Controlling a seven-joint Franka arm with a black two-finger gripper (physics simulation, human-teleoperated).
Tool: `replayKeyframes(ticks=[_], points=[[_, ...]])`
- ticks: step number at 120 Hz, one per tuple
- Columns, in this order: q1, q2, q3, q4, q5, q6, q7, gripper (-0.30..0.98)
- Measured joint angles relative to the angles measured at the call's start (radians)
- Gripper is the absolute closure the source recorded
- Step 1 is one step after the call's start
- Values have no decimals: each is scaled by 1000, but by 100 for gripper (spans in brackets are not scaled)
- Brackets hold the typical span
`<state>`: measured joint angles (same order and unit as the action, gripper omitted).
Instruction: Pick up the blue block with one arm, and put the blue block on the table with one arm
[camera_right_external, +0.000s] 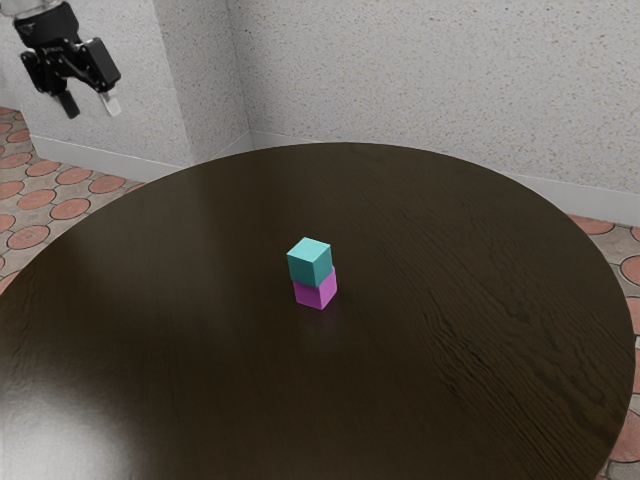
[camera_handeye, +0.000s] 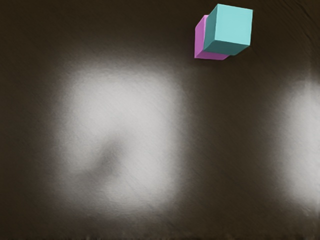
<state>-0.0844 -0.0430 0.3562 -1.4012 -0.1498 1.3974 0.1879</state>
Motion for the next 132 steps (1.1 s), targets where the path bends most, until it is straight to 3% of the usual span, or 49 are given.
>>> replayKeyframes(ticks=[16, 31, 43, 58, 71, 83, 102, 132], points=[[-68, 2, 10, -4, 2, -32, 0, 2], [-120, 124, 6, 0, 7, -20, -57, 2], [-224, 237, 1, 11, 6, 46, -110, 3], [-285, 334, -5, -5, -27, 164, -166, 3], [-239, 312, -104, -163, -32, 292, -205, 3], [-207, 305, -166, -252, 18, 410, -236, 3], [-187, 392, -206, -205, 97, 538, -270, 3], [-98, 462, -261, -155, 122, 616, -309, 3]])
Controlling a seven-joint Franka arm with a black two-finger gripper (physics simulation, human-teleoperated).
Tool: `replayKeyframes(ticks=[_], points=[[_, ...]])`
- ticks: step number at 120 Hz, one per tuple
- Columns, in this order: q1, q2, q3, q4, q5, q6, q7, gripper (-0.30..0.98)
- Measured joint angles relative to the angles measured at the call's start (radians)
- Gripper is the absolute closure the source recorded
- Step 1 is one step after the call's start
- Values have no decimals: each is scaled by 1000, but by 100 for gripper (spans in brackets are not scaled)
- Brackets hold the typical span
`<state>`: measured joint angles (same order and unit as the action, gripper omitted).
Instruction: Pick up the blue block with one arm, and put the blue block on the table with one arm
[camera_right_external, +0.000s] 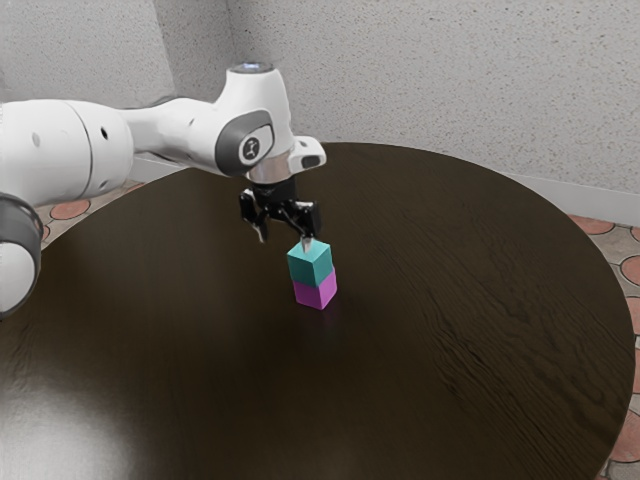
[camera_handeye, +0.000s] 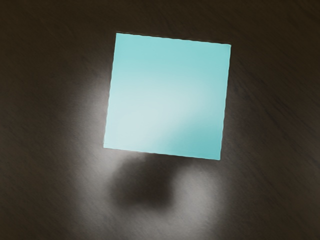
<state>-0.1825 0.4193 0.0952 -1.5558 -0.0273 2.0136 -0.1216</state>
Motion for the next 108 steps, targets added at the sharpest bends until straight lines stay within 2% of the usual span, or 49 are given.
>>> replayKeyframes(ticks=[31, 108], points=[[84, 129, -107, 135, 32, 23, -22, 3], [109, 215, -135, 200, 56, 23, -24, 3]])
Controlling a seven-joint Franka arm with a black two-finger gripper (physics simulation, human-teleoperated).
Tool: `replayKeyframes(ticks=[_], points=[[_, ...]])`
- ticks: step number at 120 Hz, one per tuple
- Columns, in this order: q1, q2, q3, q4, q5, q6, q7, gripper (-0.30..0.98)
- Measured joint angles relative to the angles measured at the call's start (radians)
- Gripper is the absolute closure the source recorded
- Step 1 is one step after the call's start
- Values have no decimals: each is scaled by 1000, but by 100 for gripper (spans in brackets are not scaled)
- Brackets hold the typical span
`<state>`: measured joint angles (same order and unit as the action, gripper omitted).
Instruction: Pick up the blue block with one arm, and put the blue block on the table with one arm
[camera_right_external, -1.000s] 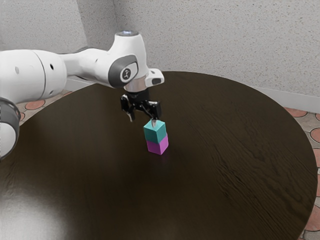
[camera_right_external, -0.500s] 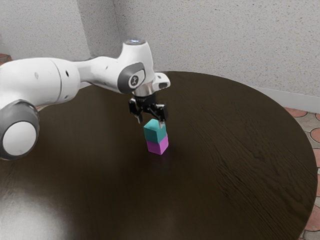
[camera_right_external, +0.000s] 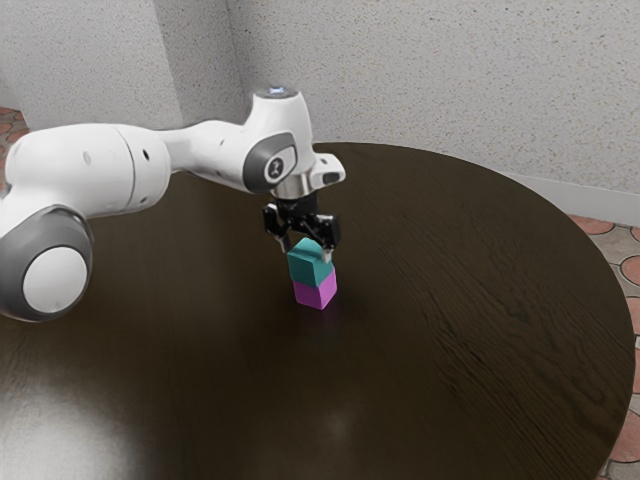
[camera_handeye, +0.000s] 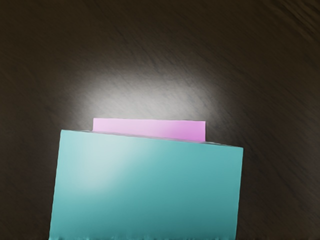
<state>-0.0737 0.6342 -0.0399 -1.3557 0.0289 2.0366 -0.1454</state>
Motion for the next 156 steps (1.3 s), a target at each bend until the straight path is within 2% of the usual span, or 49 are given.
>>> replayKeyframes(ticks=[34, 83, 103, 135, 156], points=[[13, 24, -6, 4, -1, -2, 2, 3], [31, 80, -24, 58, -2, -3, -3, 24], [31, 83, -25, 64, -1, -3, -6, 26], [19, -22, -18, -3, 3, -35, -10, 31], [-16, 19, -104, 30, 5, -43, -14, 32]])
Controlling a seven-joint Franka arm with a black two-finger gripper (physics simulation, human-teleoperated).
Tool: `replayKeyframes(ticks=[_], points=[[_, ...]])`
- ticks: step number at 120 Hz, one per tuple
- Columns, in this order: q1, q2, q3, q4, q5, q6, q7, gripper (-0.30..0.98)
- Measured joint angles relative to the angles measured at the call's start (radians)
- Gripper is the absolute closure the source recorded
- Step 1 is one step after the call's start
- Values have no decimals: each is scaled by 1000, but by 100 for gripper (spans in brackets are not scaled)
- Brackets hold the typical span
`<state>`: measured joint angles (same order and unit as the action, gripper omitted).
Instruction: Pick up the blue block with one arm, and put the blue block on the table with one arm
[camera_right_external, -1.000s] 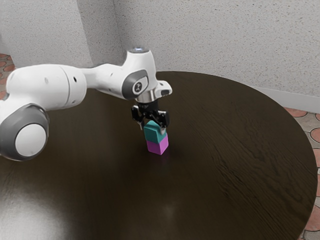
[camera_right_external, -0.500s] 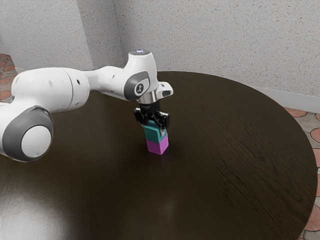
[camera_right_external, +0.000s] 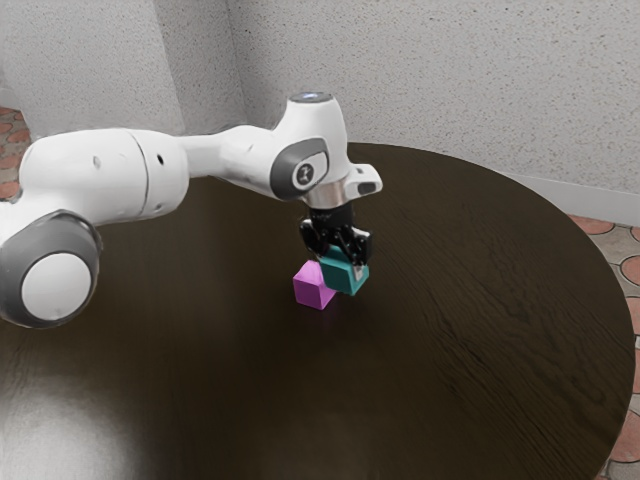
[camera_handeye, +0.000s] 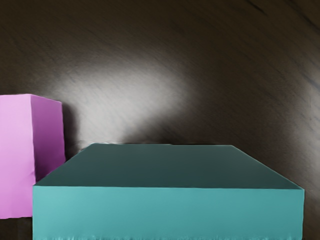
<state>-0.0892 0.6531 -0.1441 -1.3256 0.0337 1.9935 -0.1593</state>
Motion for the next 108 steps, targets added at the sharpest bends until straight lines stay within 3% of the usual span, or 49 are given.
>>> replayKeyframes(ticks=[39, 78, 98, 108], points=[[-9, 187, -85, 119, 27, -3, -18, 32], [-11, 187, -80, 126, 27, -8, -21, 12], [-5, 178, -68, 260, 25, -84, -21, 7], [19, 111, -61, 282, 7, -137, -16, 5]])
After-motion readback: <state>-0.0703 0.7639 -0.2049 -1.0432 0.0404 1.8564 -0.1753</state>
